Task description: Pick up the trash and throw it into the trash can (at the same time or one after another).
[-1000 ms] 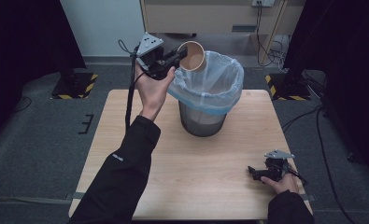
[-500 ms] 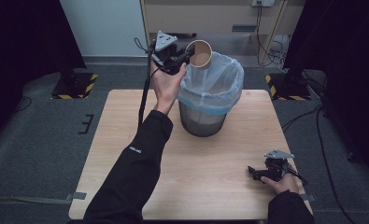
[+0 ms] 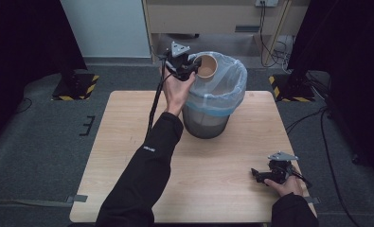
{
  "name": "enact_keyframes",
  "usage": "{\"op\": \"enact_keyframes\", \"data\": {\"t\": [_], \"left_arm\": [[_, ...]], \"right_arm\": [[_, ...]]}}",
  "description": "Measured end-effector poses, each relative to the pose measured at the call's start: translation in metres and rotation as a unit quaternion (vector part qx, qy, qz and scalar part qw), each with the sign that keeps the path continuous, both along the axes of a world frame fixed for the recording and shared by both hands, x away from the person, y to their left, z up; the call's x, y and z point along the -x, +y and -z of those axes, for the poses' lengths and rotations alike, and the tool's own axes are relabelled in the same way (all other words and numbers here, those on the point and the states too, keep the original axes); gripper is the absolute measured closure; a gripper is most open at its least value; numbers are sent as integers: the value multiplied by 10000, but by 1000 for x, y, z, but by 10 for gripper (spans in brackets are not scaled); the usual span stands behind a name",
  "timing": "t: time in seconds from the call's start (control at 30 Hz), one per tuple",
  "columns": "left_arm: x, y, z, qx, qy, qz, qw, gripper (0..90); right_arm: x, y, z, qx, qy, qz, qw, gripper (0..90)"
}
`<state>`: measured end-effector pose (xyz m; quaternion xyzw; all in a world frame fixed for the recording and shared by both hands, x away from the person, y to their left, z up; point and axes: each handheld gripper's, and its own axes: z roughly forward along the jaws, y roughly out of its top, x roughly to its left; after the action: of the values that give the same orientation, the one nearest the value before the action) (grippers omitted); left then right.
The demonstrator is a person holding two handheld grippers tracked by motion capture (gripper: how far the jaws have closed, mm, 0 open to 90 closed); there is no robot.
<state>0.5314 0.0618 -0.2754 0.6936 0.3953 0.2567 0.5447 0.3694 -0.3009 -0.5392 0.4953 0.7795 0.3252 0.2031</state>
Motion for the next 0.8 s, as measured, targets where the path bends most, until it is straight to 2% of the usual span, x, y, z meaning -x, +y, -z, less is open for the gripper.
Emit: {"op": "enact_keyframes", "data": {"t": [0.07, 0.1, 0.23, 0.37, 0.5, 0.63, 0.8], "left_arm": [[-1, 4, 4, 47, -75, 10, 10000, 649], [0, 7, 5, 143, -69, 31, 9999, 611], [10, 24, 0, 390, -208, 115, 9990, 522], [28, 47, -5, 349, -383, 164, 9985, 421], [55, 77, 0, 414, -352, 147, 9984, 343], [80, 104, 14, 263, -281, 153, 9991, 284], [113, 134, 48, -101, 101, 150, 9998, 250]], "right_arm": [[0, 0, 0, -2, 2, -2, 10000, 7], [0, 0, 0, -1, 0, 0, 10000, 7], [0, 0, 0, -1, 0, 0, 10000, 7], [0, 0, 0, 12, 1, -26, 10000, 7], [0, 0, 0, 11, 3, -27, 10000, 7], [0, 0, 0, 12, 7, -25, 10000, 7], [0, 0, 0, 16, 13, -29, 10000, 7]]}}
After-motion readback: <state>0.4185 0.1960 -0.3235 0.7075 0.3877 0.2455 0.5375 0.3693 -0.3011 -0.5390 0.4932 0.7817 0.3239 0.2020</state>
